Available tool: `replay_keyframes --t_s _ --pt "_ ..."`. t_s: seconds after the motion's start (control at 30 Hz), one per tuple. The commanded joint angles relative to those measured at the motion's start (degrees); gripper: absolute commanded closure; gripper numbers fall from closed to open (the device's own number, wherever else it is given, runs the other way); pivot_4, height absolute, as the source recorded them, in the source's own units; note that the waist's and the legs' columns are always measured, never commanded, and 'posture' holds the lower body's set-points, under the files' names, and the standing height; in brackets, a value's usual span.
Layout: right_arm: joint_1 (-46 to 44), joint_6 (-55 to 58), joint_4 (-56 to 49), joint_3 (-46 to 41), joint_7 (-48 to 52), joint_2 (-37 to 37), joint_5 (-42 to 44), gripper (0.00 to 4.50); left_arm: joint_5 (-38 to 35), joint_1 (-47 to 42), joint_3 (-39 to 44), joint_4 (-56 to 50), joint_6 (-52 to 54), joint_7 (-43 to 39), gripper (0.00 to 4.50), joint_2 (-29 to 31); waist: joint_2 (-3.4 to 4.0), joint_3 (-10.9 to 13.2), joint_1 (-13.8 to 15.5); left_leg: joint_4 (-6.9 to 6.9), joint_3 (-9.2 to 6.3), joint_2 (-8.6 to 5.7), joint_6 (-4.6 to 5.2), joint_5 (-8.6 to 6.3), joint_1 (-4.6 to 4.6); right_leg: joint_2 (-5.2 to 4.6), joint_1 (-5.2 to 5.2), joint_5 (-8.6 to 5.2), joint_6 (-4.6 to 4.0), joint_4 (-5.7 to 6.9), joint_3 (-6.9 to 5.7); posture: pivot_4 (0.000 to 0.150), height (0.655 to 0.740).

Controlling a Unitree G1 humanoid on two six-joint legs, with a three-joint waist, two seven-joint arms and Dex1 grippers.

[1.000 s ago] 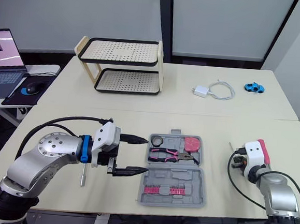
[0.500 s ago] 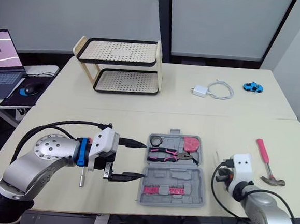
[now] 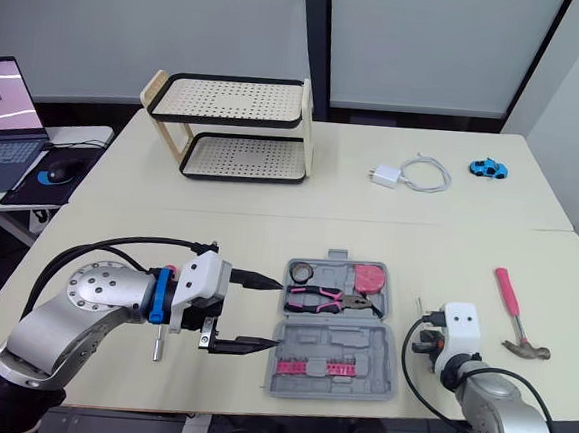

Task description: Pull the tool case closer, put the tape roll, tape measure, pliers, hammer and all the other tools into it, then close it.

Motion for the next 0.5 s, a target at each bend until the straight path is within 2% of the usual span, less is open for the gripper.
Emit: replay_keyframes --t_s 0.03,0.1,0.33,0.43,0.5 --pt "0.60 -1.19 -0.11 -0.03 0.24 0.21 0.25 4.26 0.04 0.03 -0.07 -1.76 -1.14 0.00 0.00 0.01 0.00 0.00 0.00 0.00 0.00 0.00 0.00 0.00 0.00 0.00 0.00 0.00 0.00 0.00 0.00 0.150 0.7400" --pt "0.68 -1.45 0.12 -0.23 0.20 0.44 0.39 4.26 0.14 0.06 -0.08 -1.68 -1.25 0.01 0.00 0.00 0.00 0.00 0.01 0.00 0.00 0.00 0.00 0.00 0.00 0.00 0.00 0.00 0.00 0.00 0.00 0.150 0.7400" --pt "0.66 2.30 -4.83 -4.56 1.16 0.39 4.08 1.87 0.45 0.50 0.07 -1.43 -1.72 0.24 0.00 -0.02 0.01 0.00 0.02 0.00 0.00 -0.01 0.00 0.00 0.00 0.00 0.00 0.00 0.00 0.00 0.01 0.150 0.7400" --pt "1.02 7.49 -10.19 -7.90 3.65 -2.37 7.99 0.86 0.57 0.87 0.33 -1.22 -2.13 0.38 0.00 0.03 0.01 0.00 0.06 0.00 -0.01 0.00 0.00 0.00 -0.01 0.00 0.00 0.00 0.00 0.00 0.00 0.150 0.7400" --pt "1.69 10.13 -13.42 -9.47 7.21 -7.10 10.55 0.24 0.61 1.24 0.46 -1.12 -2.47 0.47 0.00 0.07 0.02 0.01 0.06 0.00 0.00 -0.01 0.01 0.00 -0.01 0.00 0.01 0.00 0.00 -0.01 0.01 0.150 0.7400"
